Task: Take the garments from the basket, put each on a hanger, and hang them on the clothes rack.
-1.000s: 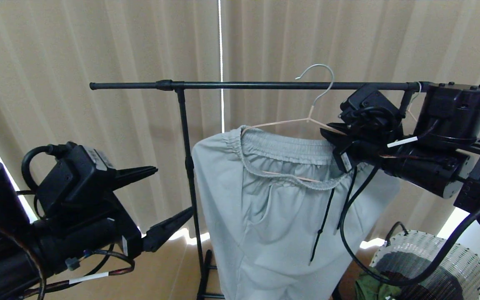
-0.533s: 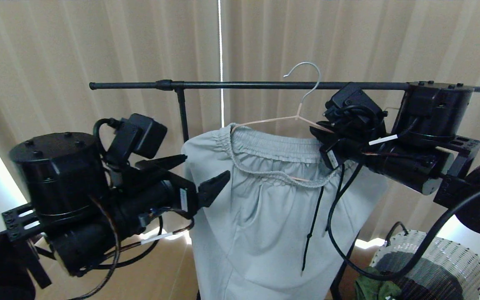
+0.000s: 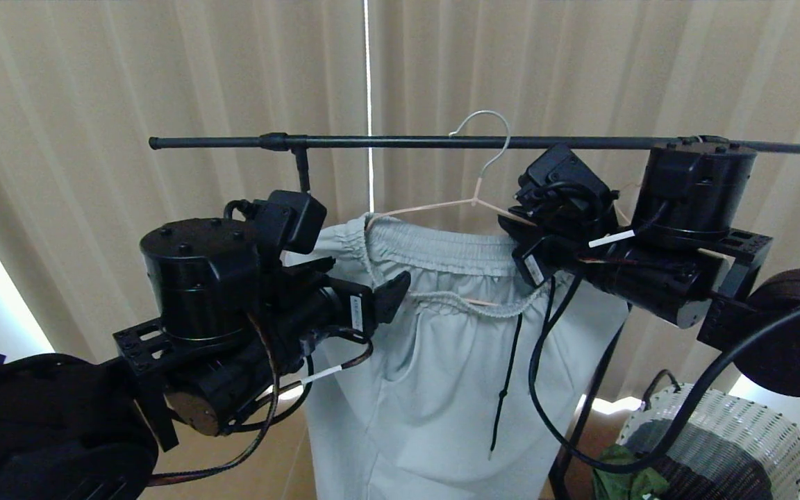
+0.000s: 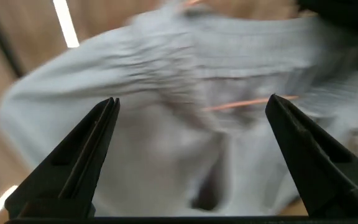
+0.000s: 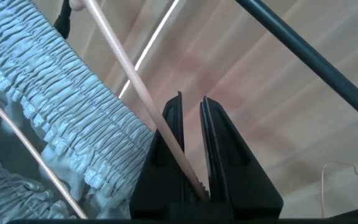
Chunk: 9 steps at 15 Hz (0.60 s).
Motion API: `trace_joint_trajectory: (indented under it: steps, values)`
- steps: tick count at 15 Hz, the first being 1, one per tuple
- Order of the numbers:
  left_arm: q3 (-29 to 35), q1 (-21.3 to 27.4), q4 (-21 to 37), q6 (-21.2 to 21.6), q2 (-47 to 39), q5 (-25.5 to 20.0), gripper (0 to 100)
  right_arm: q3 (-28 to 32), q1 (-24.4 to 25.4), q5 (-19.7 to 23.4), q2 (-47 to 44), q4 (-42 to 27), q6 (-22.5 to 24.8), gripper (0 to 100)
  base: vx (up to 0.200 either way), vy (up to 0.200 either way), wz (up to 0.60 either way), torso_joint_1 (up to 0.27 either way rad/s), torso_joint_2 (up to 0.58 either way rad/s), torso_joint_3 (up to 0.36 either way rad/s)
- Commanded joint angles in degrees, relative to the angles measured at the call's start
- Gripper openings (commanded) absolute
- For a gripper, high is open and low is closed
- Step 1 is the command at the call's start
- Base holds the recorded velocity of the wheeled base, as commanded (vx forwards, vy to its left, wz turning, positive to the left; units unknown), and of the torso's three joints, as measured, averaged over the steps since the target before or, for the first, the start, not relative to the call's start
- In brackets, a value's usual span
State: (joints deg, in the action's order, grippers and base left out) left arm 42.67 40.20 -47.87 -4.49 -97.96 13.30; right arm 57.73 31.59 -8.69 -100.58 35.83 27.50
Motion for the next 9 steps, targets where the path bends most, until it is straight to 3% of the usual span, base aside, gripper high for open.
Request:
trace_joint_trajectory:
  steps: [1,4,5,9]
  values:
    - [0.0,-0.5,0.0,0.0,-1.6,0.5,100,-0.1,1.1,0.0,0.1,0.0,0.0,0,0.000,0.000,0.00,0.000,0.00,0.000]
    - [0.1,-0.5,0.0,0.3,-2.1,1.1,100,-0.2,1.7,0.0,0.1,0.0,-0.1,0,0.000,0.000,0.00,0.000,0.00,0.000]
    - [0.0,-0.5,0.0,0.4,-2.1,1.1,0,-0.3,1.7,0.0,0.2,0.0,-0.1,0,0.000,0.000,0.00,0.000,0.00,0.000]
    - [-0.9,-0.5,-0.1,2.3,-2.1,1.0,0,-0.7,1.4,-0.1,0.3,0.0,-0.1,0,0.000,0.000,0.00,0.000,0.00,0.000]
